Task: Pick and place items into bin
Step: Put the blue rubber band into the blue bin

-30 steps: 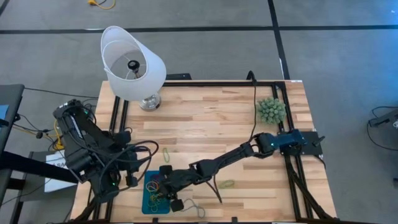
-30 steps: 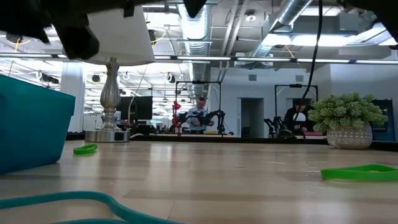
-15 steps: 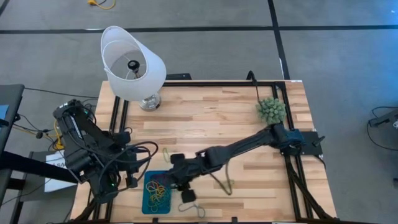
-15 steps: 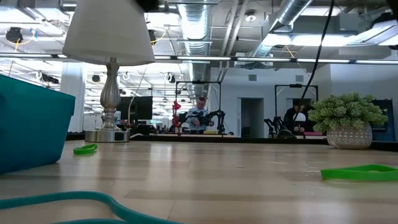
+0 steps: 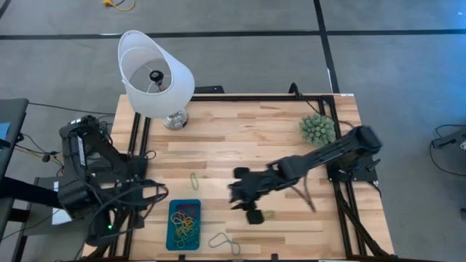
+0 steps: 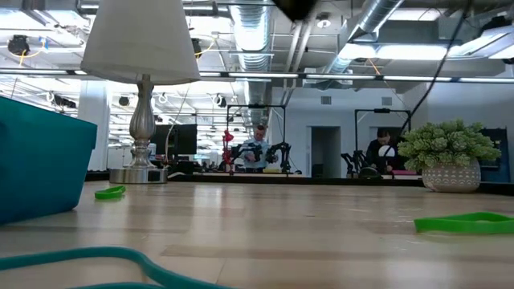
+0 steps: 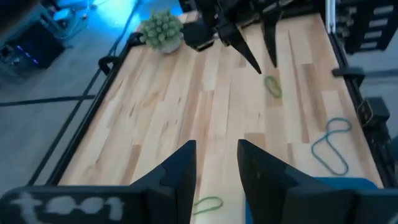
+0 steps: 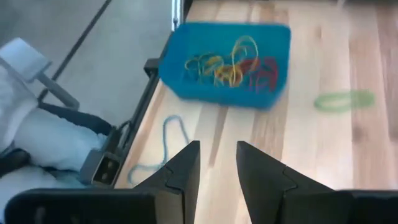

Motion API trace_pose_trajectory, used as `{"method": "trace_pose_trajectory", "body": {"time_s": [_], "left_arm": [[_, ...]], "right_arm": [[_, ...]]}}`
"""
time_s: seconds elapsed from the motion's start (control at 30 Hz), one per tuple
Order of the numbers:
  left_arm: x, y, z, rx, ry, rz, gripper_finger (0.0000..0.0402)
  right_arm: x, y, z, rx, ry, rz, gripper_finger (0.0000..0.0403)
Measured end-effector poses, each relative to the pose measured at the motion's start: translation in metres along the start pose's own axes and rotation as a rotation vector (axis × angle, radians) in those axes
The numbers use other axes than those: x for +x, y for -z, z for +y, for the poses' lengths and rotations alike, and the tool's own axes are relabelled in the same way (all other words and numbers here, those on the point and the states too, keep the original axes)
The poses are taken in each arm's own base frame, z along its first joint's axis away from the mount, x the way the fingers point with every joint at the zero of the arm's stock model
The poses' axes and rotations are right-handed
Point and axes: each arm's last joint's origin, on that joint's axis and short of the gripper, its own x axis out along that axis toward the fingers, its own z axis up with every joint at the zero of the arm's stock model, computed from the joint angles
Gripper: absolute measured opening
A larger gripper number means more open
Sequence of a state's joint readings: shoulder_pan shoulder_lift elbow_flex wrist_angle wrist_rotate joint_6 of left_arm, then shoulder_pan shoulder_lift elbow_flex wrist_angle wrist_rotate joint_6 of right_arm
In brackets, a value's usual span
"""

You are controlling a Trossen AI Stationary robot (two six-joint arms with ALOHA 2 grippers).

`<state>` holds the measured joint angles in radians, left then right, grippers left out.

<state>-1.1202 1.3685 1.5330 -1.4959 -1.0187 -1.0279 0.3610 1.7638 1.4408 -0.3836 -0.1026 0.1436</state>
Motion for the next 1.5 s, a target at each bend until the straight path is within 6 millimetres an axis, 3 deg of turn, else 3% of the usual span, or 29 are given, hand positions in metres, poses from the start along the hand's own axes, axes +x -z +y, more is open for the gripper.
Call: {"method": "trace_pose_trajectory", "body": {"time_s": [0.13,0.23,0.37,0.5,0.63,0.83,1.13,1.33,1.5], "left_arm": [[-0.007,0.005,0.000,-0.078,-0.009,-0.048,0.0107],[0.000,0.007,-0.006,-0.145,-0.009,-0.056,0.0107],[0.032,0.015,-0.020,-0.178,0.001,0.024,0.0107],[0.072,0.028,-0.033,-0.195,0.024,0.059,0.0107],[0.115,0.036,-0.041,-0.185,0.146,0.064,0.0107],[0.173,0.033,-0.050,-0.177,0.547,-0.006,0.0107],[0.255,0.057,-0.066,-0.089,0.700,0.135,0.0107],[0.289,0.064,-0.094,-0.004,0.831,0.199,0.0107],[0.304,0.067,-0.118,0.111,0.878,0.183,0.0107]], "right_arm": [[-0.023,0.050,0.008,0.068,0.056,-0.087,0.0098],[-0.037,0.084,0.014,0.113,0.098,-0.184,0.0098],[-0.047,0.121,0.021,0.197,0.100,-0.295,0.0098],[-0.052,0.147,0.027,0.235,0.102,-0.340,0.0098],[-0.052,0.155,0.034,0.224,0.107,-0.331,0.0098],[-0.050,0.156,0.035,0.220,0.114,-0.331,0.0098],[-0.050,0.154,0.030,0.233,0.132,-0.338,0.0098],[-0.050,0.153,0.029,0.237,0.132,-0.347,0.0098],[-0.050,0.153,0.029,0.237,0.131,-0.349,0.0098]]}}
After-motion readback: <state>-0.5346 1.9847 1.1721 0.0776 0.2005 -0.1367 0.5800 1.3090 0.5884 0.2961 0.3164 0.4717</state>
